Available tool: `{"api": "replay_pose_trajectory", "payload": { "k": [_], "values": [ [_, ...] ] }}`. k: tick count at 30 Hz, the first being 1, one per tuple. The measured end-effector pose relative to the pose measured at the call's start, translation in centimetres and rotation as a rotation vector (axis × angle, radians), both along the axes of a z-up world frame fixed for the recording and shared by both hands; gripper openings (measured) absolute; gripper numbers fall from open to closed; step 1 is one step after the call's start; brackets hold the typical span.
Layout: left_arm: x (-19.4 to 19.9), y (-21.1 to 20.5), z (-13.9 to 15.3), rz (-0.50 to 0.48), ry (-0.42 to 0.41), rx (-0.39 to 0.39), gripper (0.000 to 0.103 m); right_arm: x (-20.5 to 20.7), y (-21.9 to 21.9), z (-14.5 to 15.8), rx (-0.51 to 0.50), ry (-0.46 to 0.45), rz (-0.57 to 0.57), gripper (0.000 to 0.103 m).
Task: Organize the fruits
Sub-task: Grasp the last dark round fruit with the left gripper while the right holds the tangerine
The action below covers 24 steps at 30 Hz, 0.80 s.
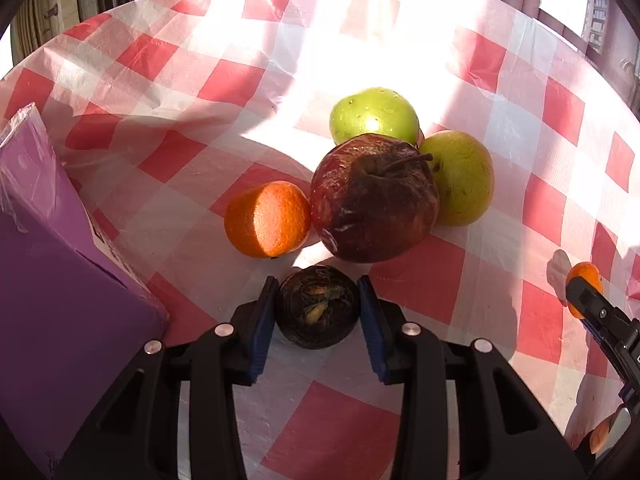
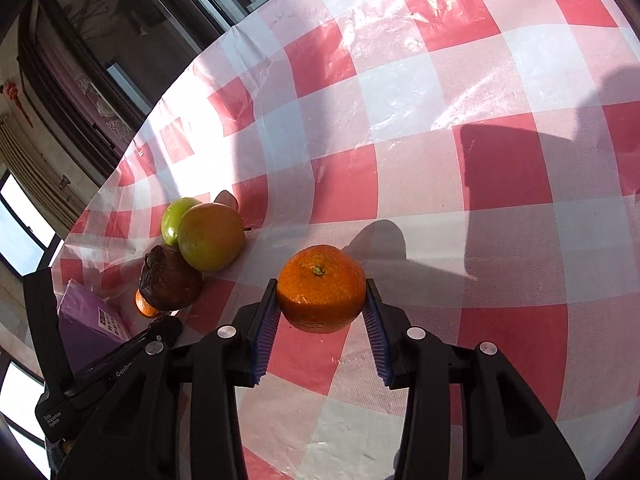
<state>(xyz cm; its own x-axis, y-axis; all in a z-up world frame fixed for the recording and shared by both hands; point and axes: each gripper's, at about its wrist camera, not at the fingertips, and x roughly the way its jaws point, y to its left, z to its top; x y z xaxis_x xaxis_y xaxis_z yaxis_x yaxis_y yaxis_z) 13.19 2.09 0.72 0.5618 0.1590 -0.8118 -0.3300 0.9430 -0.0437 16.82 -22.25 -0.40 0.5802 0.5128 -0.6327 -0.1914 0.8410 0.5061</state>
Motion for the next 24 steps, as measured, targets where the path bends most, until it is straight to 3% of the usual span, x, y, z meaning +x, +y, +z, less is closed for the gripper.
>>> {"api": "replay_pose_trajectory", "payload": {
  "k": [7,19,21,24],
  "values": [
    [-3.6,-0.4,0.1,-0.123,-0.08,-0.126,0.04,0.1,0.1,0.0,0.009,0.002,0.009,0.041],
    [-4.6,-1.0,0.2,-0.194,-0.035,-0.142,0.04,0.1,0.4,0.1,-0.018,0.008,-0.004,0.04],
    [-5.7,-1.4,0.4,-0.214,-0.017,-0.158,0.04,-0.9,0.3,0.5,-0.03,-0.009,-0.02,0.04],
    [-8.6,-2.1,1.5,-0.268,-0.04,-0.106,0.04,-4.3,-0.4,1.0,-0.024,0.002,-0.079,0.04]
  ]
}}
